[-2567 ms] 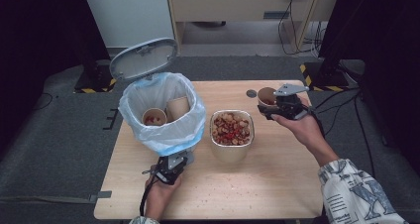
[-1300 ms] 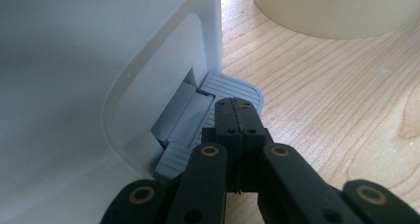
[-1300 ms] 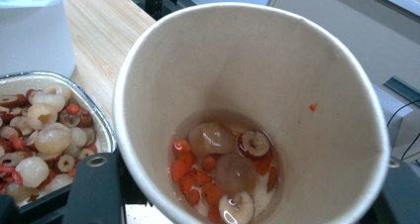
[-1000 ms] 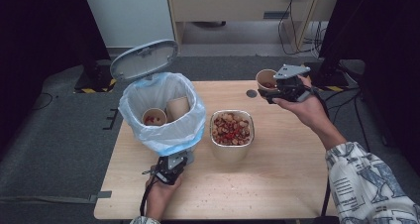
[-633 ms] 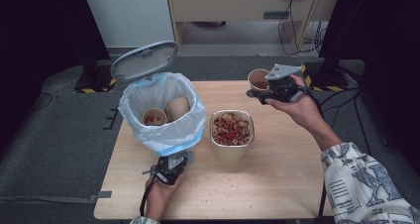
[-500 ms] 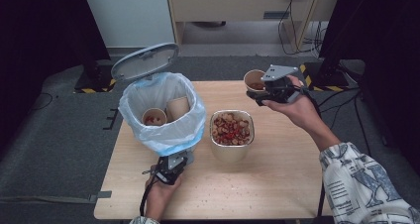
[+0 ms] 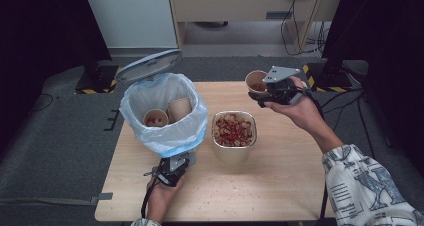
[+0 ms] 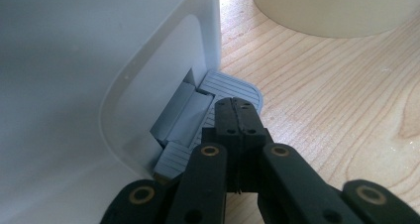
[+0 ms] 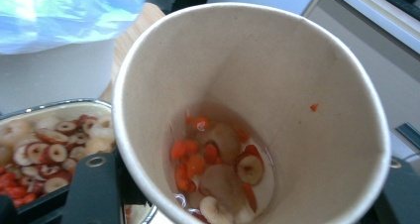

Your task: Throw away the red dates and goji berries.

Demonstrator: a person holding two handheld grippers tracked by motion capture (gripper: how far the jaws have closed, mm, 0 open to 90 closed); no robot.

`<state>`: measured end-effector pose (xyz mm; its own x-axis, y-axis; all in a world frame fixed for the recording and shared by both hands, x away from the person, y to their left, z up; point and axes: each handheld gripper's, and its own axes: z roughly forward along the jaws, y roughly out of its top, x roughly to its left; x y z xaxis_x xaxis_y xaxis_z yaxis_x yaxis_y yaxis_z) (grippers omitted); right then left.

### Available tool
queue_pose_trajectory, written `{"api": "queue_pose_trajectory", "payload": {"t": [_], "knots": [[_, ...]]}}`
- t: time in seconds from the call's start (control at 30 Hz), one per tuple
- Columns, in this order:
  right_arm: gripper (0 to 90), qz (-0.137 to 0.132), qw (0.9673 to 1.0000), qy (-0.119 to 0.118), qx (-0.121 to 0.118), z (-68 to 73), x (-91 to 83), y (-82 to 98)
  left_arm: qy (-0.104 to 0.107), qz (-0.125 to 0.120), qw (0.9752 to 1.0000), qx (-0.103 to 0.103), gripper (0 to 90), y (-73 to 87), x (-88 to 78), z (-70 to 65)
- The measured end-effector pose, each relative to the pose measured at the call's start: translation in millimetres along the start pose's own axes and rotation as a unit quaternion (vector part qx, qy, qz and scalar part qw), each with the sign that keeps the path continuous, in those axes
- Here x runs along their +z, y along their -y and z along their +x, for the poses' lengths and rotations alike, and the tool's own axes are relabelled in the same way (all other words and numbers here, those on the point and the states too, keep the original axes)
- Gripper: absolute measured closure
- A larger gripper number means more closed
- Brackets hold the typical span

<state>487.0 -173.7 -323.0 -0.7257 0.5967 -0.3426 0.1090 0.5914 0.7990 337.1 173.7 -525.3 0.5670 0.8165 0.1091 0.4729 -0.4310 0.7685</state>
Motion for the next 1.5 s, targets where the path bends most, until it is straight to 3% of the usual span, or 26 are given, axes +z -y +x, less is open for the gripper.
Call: {"api": "queue_pose_trajectory", "payload": {"t": [0.27, 0.37, 0.5, 0.73, 1.03, 1.17, 1.3, 1.37, 1.5], "knots": [[33.6, 0.005, 0.9996, -0.003, -0.028, 7.7, 0.1, -4.7, 0.002, -0.004, 1.0, -0.004, 89.8, 0.1, 0.5, -0.3], [33.7, 0.01, 0.9994, 0.02, -0.025, 2.6, -2.6, -5.7, 0.002, -0.003, 1.0, -0.005, 89.8, 0.1, 0.4, -0.2], [33.3, 0.01, 0.9983, 0.014, -0.056, 11.1, -3.6, -10.5, 0.003, -0.004, 1.0, -0.007, 89.9, 0.1, 0.4, 0.2], [33.3, 0.01, 0.9955, 0.031, -0.089, 16.0, -7.1, -18.5, 0.002, -0.003, 1.0, -0.005, 89.8, 0.1, 0.4, -0.2], [33.3, 0.013, 0.9946, 0.03, -0.099, 15.8, -7.0, -17.9, 0.002, -0.003, 1.0, -0.006, 89.9, 0.1, 0.4, -0.3], [33.3, 0.021, 0.9945, 0.052, -0.088, 5.7, -5.9, -16.3, 0.003, -0.003, 1.0, -0.006, 89.8, 0.1, 0.4, -0.1], [33.4, 0.019, 0.9937, 0.044, -0.102, 12.2, -4.6, -19.8, 0.003, -0.003, 1.0, -0.005, 89.8, 0.1, 0.3, -0.1], [33.3, 0.025, 0.9917, 0.034, -0.122, 17.2, -4.7, -21.7, 0.002, -0.003, 1.0, -0.005, 89.8, 0.1, 0.4, -0.3], [33.3, 0.024, 0.9924, 0.045, -0.112, 11.7, -7.5, -23.6, 0.0, 0.002, 1.0, 0.001, 89.8, -0.1, -0.3, 0.6]]}}
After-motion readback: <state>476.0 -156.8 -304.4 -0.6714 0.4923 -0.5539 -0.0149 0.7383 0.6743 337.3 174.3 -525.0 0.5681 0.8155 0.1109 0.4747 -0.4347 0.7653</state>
